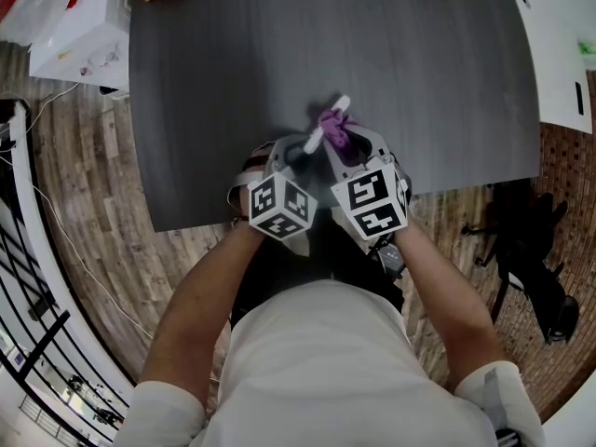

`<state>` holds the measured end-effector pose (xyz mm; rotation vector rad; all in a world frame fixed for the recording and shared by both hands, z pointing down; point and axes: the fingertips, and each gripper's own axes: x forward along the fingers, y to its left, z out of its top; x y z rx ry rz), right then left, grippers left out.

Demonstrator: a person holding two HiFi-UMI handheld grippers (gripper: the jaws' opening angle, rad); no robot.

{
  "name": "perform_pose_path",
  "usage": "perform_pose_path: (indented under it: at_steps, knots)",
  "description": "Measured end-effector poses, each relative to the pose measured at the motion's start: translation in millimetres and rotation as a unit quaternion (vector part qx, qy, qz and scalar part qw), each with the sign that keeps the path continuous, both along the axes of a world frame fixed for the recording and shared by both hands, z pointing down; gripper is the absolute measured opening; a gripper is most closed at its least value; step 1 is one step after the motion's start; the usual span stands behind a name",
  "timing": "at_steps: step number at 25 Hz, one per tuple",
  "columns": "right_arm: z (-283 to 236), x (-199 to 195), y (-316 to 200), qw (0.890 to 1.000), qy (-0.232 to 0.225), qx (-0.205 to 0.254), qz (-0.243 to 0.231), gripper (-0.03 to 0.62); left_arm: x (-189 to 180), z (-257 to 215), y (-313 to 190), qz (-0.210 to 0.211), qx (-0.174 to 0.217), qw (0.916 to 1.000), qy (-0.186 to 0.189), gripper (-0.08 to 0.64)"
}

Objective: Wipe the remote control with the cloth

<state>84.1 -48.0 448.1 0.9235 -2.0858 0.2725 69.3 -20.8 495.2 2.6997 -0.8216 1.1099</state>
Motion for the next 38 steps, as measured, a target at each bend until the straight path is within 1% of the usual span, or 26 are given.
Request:
perform_pose_path:
  at_steps: [5, 8, 10, 14, 18, 20, 22, 25, 27, 30, 32, 33, 35, 38]
  knots:
    - [3, -12, 22, 0.998, -0.011, -0.044, -0.038, 0.101, 1, 0, 0, 0.003, 0.007, 0.9999, -0.012, 0.101]
    - [5, -17, 31, 0.996, -0.027, -0.069, -0.042, 0.101, 1, 0, 1, 0.008, 0.011, 0.9997, -0.019, 0.101]
    - [6, -20, 39, 0.994, -0.034, -0.09, -0.055, 0.101, 1, 0, 3, 0.013, 0.013, 0.9995, -0.023, 0.101]
    - [9, -26, 47, 0.984, -0.041, -0.139, -0.102, 0.101, 1, 0, 0, 0.022, 0.026, 0.9989, -0.032, 0.101]
    - [4, -33, 53, 0.972, -0.057, -0.174, -0.146, 0.101, 0, 0, 0, 0.026, 0.03, 0.9987, -0.033, 0.101]
    - [-4, -37, 58, 0.966, -0.08, -0.181, -0.167, 0.101, 0, 0, 0, 0.026, 0.03, 0.9988, -0.03, 0.101]
    - [-16, -41, 62, 0.96, -0.122, -0.186, -0.169, 0.101, 0, 0, 1, 0.027, 0.033, 0.9985, -0.036, 0.101]
    - [-32, -38, 59, 0.956, -0.18, -0.188, -0.134, 0.101, -8, -1, 2, 0.024, 0.052, 0.9964, -0.062, 0.101]
    - [-35, -30, 52, 0.96, -0.19, -0.177, -0.104, 0.101, -17, -1, 2, 0.022, 0.075, 0.9928, -0.091, 0.101]
    - [-27, -11, 39, 0.973, -0.165, -0.154, -0.043, 0.101, -30, -1, 4, 0.021, 0.108, 0.9838, -0.142, 0.101]
    - [-15, 7, 31, 0.98, -0.135, -0.146, 0.014, 0.101, -34, -1, 8, 0.025, 0.118, 0.9796, -0.161, 0.103]
    - [-9, 16, 28, 0.981, -0.126, -0.145, 0.042, 0.101, -34, -1, 11, 0.031, 0.119, 0.9787, -0.165, 0.103]
    - [1, 26, 26, 0.975, -0.131, -0.154, 0.088, 0.101, -30, 0, 19, 0.054, 0.112, 0.979, -0.161, 0.102]
    - [13, 30, 28, 0.96, -0.16, -0.185, 0.134, 0.101, -22, 2, 35, 0.097, 0.093, 0.9785, -0.156, 0.104]
